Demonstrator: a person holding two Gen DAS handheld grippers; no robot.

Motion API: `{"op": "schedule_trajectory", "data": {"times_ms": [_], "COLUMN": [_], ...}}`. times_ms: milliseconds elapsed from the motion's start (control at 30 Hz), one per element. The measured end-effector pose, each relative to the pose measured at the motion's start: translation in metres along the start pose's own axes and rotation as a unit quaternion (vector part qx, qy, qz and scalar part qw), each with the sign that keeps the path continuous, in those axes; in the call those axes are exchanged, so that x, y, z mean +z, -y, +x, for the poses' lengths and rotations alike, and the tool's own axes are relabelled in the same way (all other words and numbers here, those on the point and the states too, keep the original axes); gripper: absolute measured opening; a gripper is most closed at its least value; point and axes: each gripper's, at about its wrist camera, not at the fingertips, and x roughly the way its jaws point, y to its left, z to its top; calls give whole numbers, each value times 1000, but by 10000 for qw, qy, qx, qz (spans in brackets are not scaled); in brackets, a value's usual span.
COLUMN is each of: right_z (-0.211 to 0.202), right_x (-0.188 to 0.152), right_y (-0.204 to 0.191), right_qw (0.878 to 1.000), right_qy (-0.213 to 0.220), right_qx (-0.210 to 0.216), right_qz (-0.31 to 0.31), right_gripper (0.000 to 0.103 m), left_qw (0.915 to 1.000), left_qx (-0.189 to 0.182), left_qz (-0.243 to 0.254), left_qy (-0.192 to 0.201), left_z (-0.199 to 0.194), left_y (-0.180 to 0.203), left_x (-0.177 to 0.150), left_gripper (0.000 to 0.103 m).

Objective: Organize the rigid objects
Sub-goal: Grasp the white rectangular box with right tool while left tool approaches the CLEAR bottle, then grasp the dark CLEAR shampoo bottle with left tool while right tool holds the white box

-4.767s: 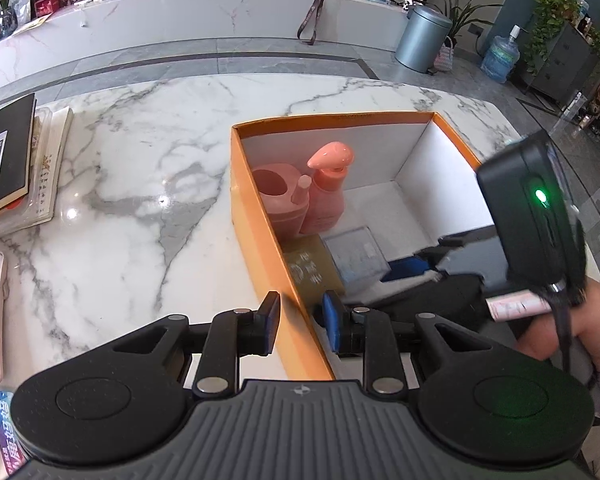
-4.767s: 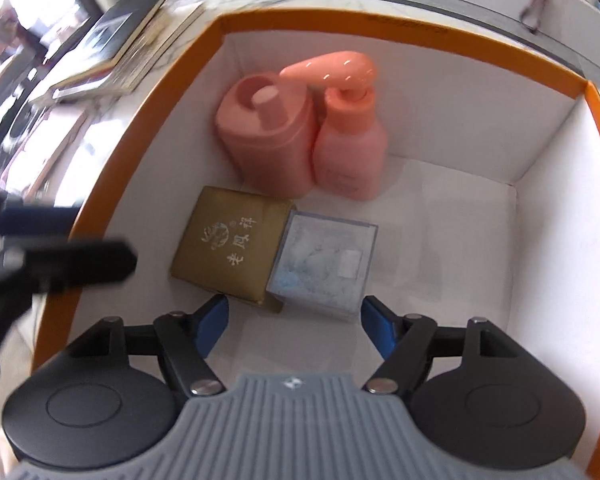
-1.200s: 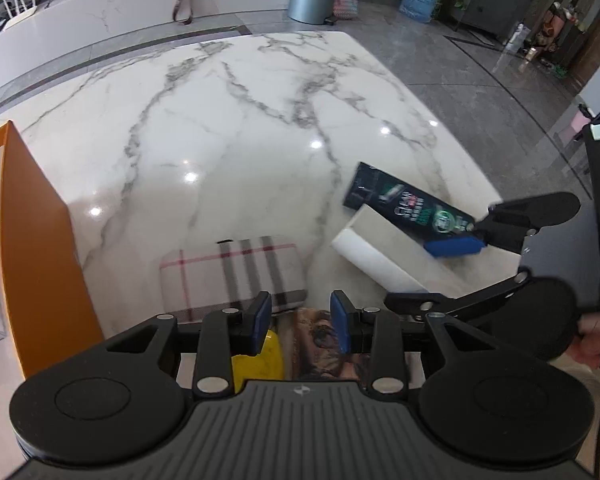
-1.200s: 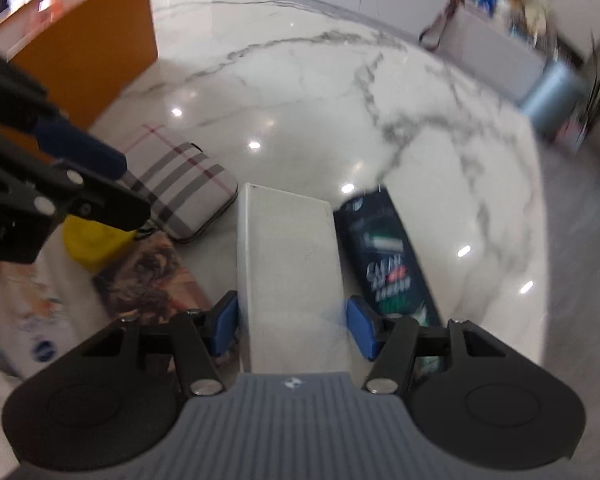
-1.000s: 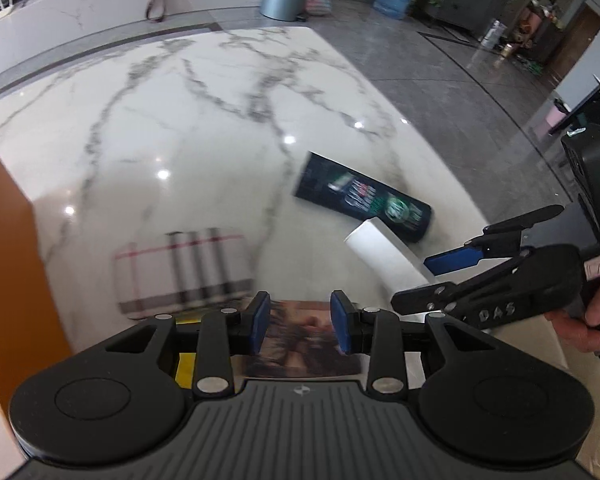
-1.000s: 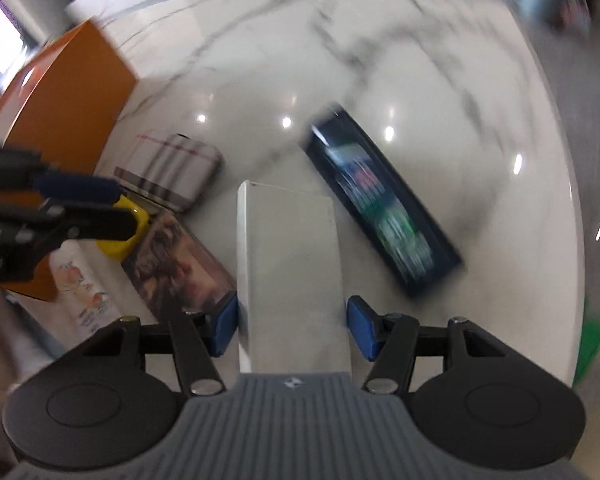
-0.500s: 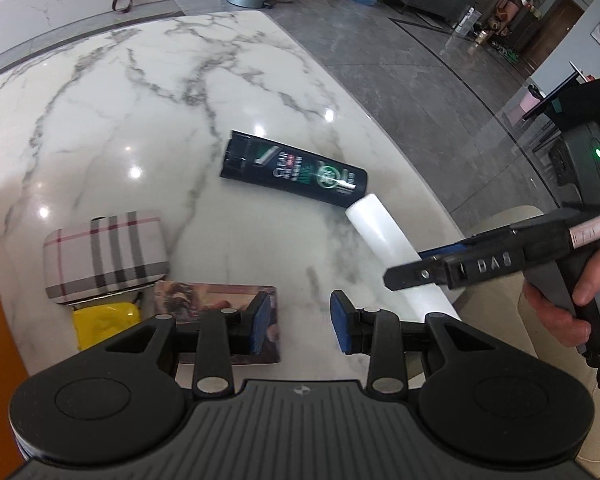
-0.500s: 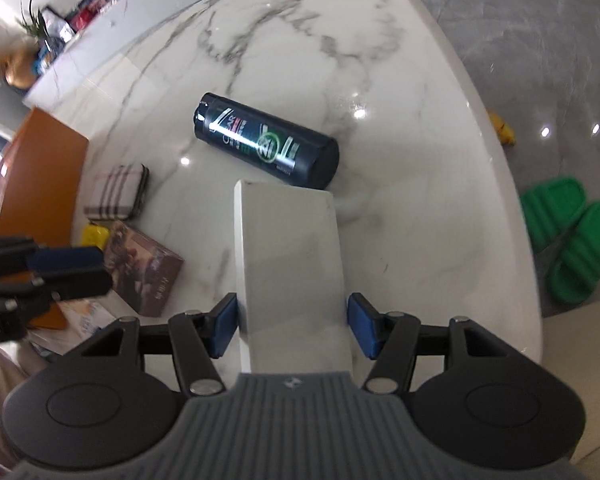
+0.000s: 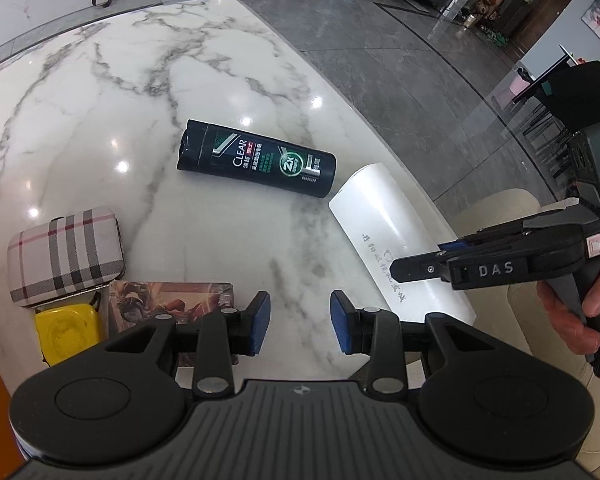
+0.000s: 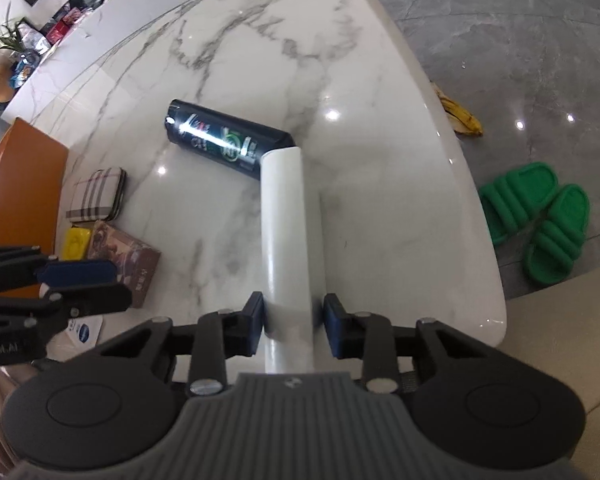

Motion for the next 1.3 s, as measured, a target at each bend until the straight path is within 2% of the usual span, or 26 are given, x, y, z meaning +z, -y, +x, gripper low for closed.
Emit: {"op": "schedule_trajectory", "data": {"times_ms": [133,233,367,433,467,600,667,733,867,967,1000,1167,1200,1300], "right_z": [-3,-4,-4,-5,-5,2,7,12,9,9,11,19,22,24], "right_x": [1,2,9,12,13,18,20,20,28,43,47,58,60,66], "right_y": [5,4,16,22,23,18,14,7,0,9,10,13,13,14], "right_qw": [10000,9999,9999,9999,10000,9997,9996,9993,9970,9983,9986,9993,9994,9995], "right_qy": [37,83,-18,-37,-17,59,80,31,232,263,254,244,238,280], "right_qx": [-11,-16,168,148,53,-145,-88,-49,-445,-375,-348,-241,-225,-135], "right_qz": [5,-144,-34,56,31,-210,-269,-356,-588,-357,-304,-130,-110,-73], "right_gripper": [35,29,29,31,35,41,34,29,29,29,29,29,29,29], "left_qw": [9999,9998,9949,9868,9818,9584,9429,9237,8791,8556,8505,8439,8475,8748], "left_qx": [90,65,129,305,382,620,787,922,1057,1113,1091,965,896,735], "left_qz": [65,200,1002,1592,1857,2786,3235,3717,4646,5054,5145,5269,5222,4751], "left_qy": [-22,-17,44,52,59,62,62,111,-42,-129,-109,-288,-311,-601], "left_z": [1,2,6,12,15,32,41,49,73,92,95,112,113,116], "left_y": [-2,-2,5,11,13,20,23,26,31,31,31,28,26,22], "left_x": [0,3,13,20,22,35,41,46,53,57,59,75,79,97], "left_gripper": [40,40,40,40,40,41,45,49,60,66,66,68,68,63]}}
